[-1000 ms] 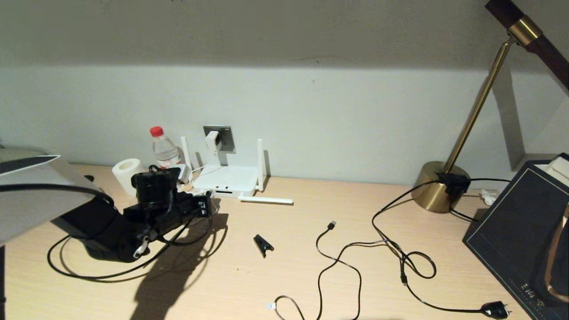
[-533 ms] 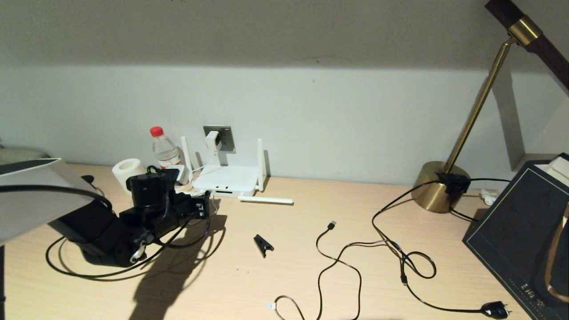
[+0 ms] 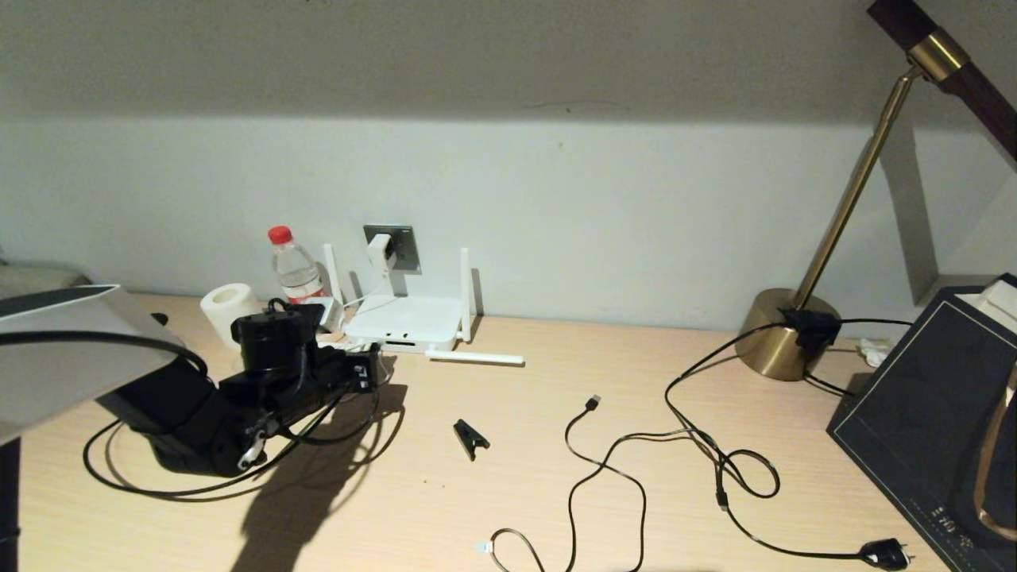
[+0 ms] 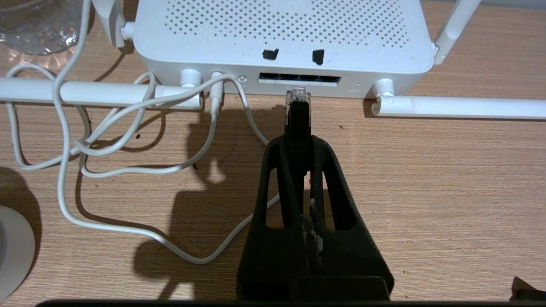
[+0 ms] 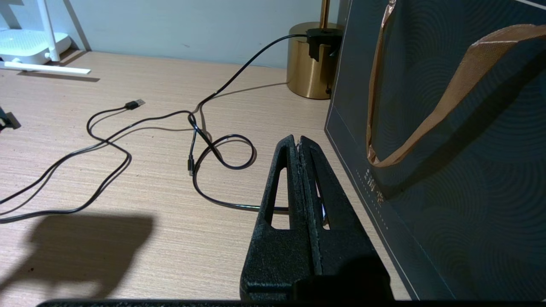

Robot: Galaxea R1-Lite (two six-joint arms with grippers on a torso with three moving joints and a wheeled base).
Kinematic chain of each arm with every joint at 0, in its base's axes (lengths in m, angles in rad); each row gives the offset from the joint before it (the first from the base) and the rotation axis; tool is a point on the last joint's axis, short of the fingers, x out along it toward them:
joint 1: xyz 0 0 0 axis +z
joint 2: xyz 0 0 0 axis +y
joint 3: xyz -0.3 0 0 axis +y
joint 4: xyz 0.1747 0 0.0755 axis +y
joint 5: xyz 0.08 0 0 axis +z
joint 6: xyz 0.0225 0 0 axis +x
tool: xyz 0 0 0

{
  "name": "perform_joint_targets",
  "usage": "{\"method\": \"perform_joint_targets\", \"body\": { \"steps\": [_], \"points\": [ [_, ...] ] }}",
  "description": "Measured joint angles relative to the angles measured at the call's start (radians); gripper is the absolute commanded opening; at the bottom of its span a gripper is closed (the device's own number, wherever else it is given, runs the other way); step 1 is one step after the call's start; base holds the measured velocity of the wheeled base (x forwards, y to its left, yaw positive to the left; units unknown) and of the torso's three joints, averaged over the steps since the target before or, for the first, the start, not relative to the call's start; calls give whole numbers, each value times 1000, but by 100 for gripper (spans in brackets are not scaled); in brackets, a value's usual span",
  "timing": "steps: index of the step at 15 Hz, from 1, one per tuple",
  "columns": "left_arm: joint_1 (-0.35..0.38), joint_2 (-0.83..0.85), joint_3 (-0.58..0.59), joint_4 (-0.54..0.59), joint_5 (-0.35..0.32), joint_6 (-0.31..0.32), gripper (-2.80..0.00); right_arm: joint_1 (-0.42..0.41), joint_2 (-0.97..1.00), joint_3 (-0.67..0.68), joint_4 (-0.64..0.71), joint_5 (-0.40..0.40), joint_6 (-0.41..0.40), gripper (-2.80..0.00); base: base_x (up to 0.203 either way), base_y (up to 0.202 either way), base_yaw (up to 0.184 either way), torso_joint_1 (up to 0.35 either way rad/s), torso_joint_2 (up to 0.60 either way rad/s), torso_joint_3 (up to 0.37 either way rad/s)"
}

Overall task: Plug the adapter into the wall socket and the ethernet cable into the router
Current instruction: Align cable and router interface

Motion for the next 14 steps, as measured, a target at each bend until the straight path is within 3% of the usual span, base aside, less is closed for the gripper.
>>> {"method": "perform_joint_targets", "body": {
  "steps": [14],
  "points": [
    [-2,108,-36,-68,2,-1,-280,0,0,0,0,0,0,-280,0,0,0,0,0,0]
  ]
}}
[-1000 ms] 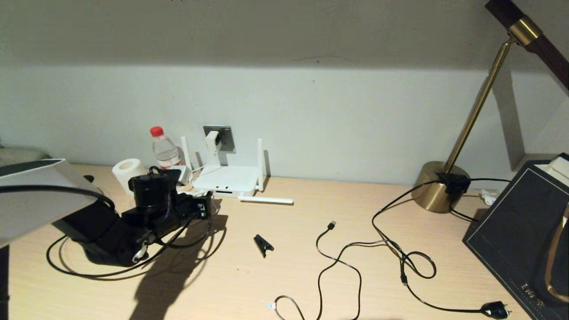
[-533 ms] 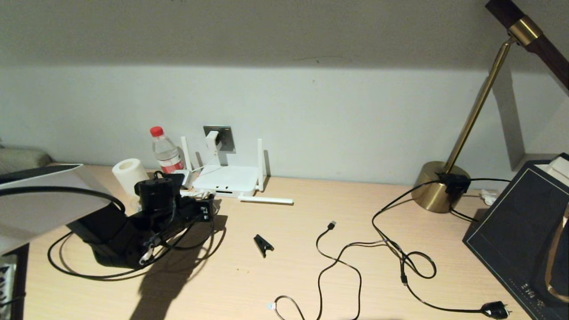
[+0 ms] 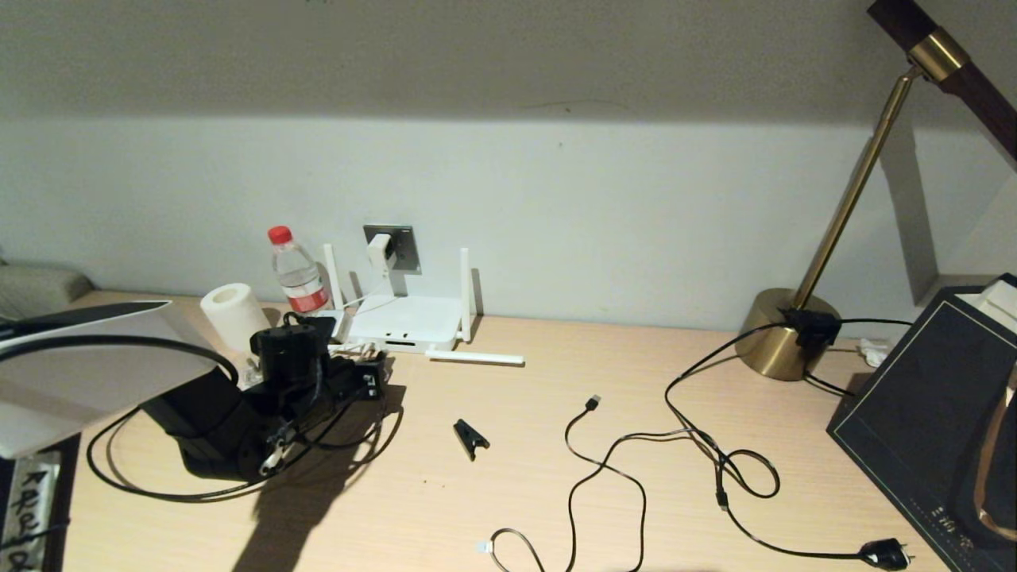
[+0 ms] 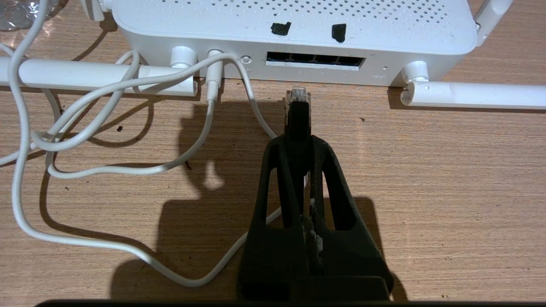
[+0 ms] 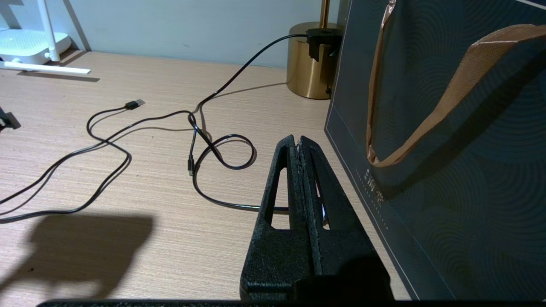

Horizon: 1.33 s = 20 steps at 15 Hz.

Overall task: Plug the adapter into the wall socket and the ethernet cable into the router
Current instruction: Align cable and router interface

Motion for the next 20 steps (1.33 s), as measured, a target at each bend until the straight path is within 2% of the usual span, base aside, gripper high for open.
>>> {"method": "perform_joint_targets", "body": {
  "steps": [20],
  "points": [
    [0,31,-50,1,1,0,-280,0,0,0,0,0,-1,-280,0,0,0,0,0,0]
  ]
}}
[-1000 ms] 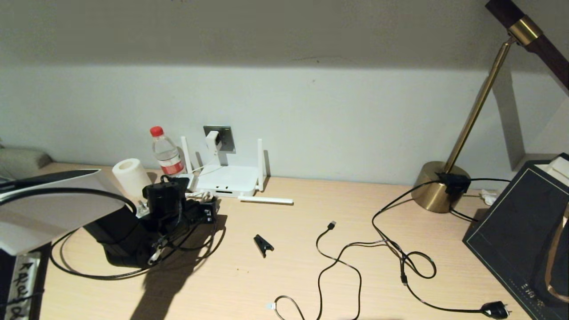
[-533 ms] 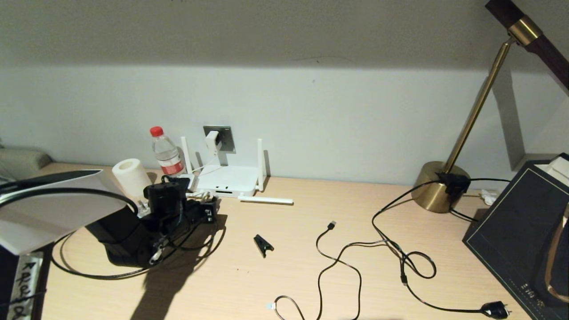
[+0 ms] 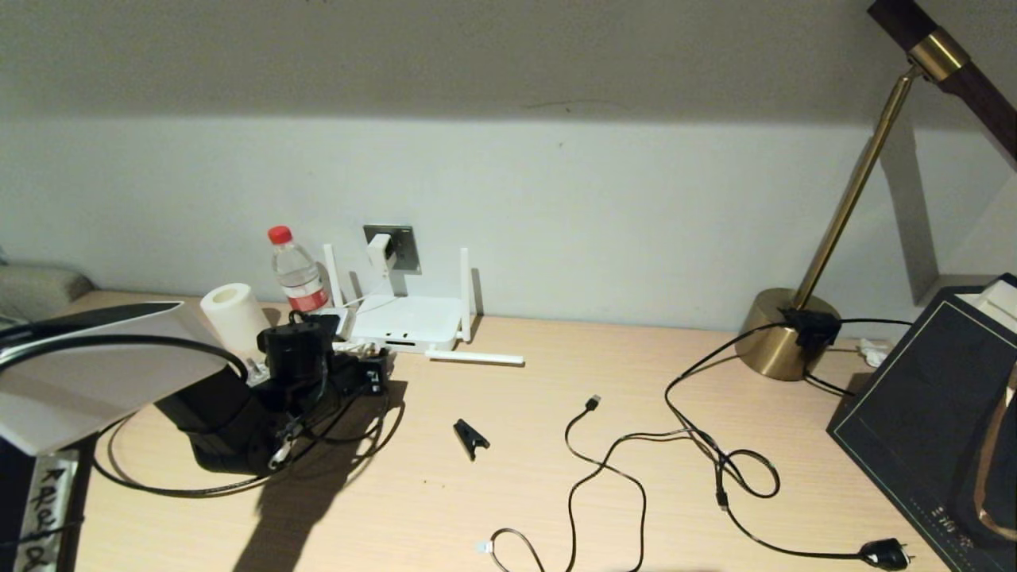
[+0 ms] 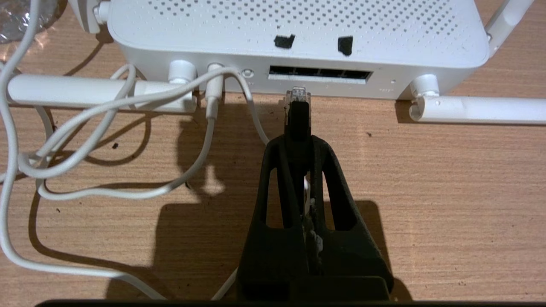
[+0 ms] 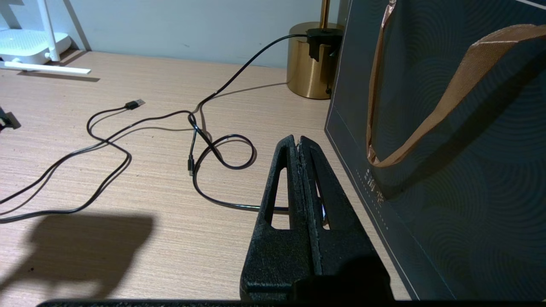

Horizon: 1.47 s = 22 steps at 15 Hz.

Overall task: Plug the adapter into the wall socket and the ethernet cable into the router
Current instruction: Align cable and router interface

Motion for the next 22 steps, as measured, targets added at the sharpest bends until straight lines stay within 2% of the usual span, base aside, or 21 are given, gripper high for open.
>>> {"method": "perform_joint_targets", "body": {
  "steps": [22],
  "points": [
    [2,38,-31,0,2,-6,-280,0,0,0,0,0,0,-280,0,0,0,0,0,0]
  ]
}}
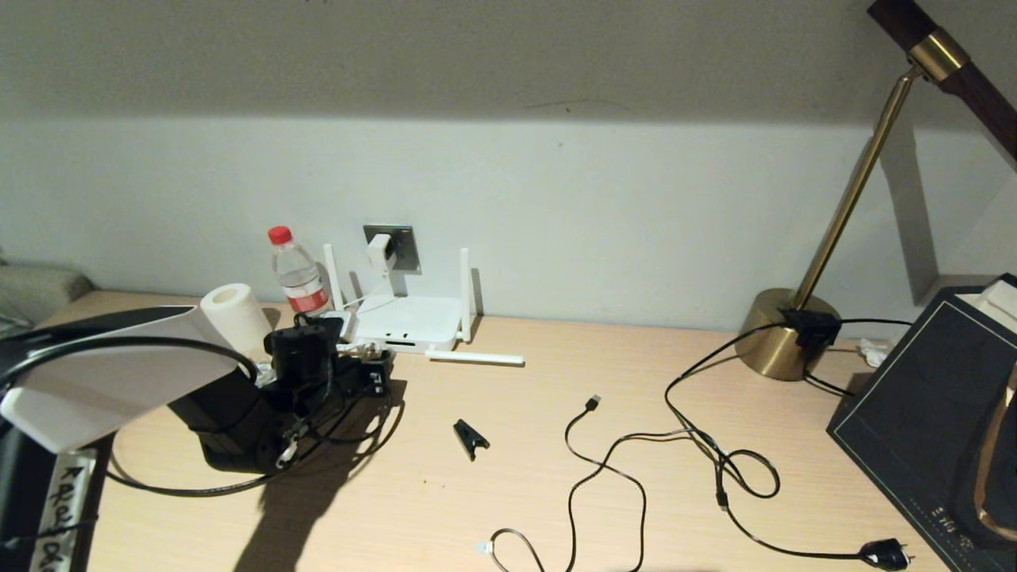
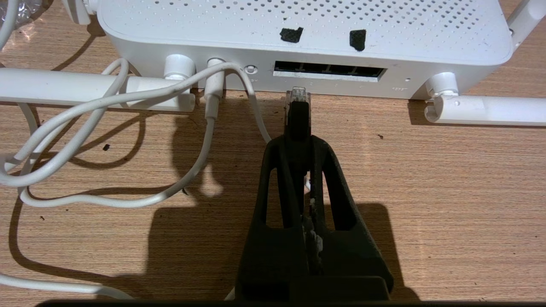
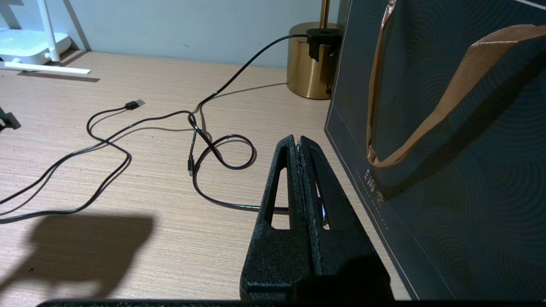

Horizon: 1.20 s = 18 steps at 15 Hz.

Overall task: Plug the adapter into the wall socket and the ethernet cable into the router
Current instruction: Align cable and router interface

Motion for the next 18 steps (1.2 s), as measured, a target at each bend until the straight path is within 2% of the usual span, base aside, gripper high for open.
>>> {"method": "perform_joint_targets", "body": {
  "steps": [18],
  "points": [
    [3,0,-13,0,4,0,-280,0,0,0,0,0,0,-280,0,0,0,0,0,0]
  ]
}}
